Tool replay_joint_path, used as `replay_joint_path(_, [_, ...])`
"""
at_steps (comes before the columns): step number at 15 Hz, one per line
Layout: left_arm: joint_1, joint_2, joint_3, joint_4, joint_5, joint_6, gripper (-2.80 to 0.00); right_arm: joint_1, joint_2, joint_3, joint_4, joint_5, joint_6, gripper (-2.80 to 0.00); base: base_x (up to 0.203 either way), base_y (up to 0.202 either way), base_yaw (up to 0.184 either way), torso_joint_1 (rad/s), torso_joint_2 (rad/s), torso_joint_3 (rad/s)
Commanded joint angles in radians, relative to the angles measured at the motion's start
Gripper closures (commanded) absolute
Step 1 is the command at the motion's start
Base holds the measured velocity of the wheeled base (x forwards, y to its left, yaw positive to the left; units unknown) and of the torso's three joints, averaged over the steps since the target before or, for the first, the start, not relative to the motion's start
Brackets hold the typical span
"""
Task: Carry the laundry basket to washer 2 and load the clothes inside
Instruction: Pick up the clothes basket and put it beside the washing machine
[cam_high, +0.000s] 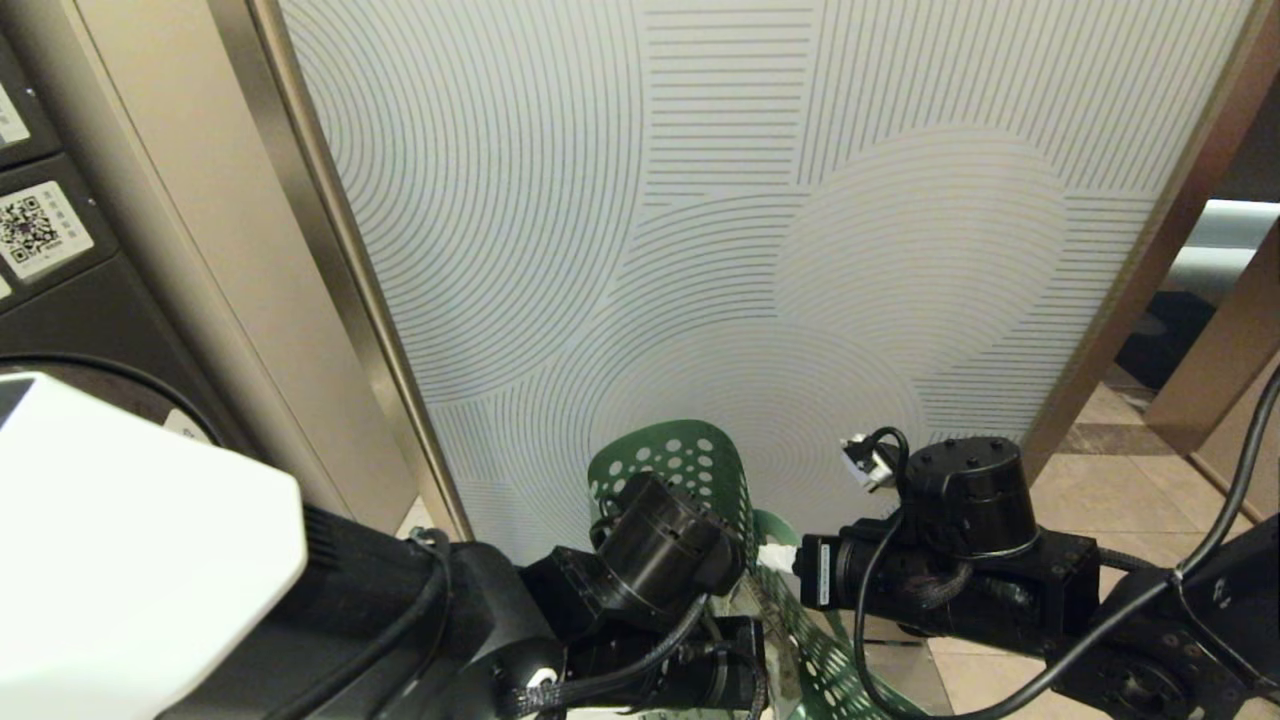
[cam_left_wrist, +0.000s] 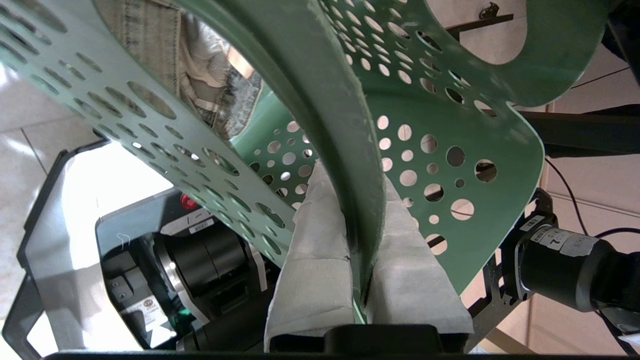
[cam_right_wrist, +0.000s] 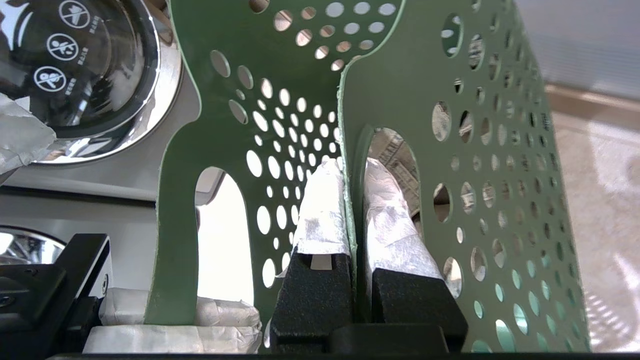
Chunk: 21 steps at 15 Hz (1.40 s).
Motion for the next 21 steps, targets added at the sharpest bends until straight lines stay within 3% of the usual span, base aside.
replay_joint_path(1, [0.001, 0.021, -0.006, -0.003, 0.000, -0.003, 0.00, -0.001, 0.008, 0.002, -0.006, 0.002, 0.003, 0.00, 0.000, 0.000, 0.000, 0.011, 0.00, 0.197])
replay_joint_path(18, [0.002, 0.064, -0.050, -0.001, 0.000, -0.005, 0.00, -0.009, 0.055, -0.001, -0.039, -0.001, -0.006, 0.00, 0.000, 0.000, 0.000, 0.003, 0.00, 0.103])
replay_joint_path(21, [0.001, 0.067, -0.059, 0.000, -0.001, -0.005, 0.00, -0.008, 0.096, 0.008, -0.132, -0.071, -0.038, 0.00, 0.000, 0.000, 0.000, 0.000, 0.00, 0.000])
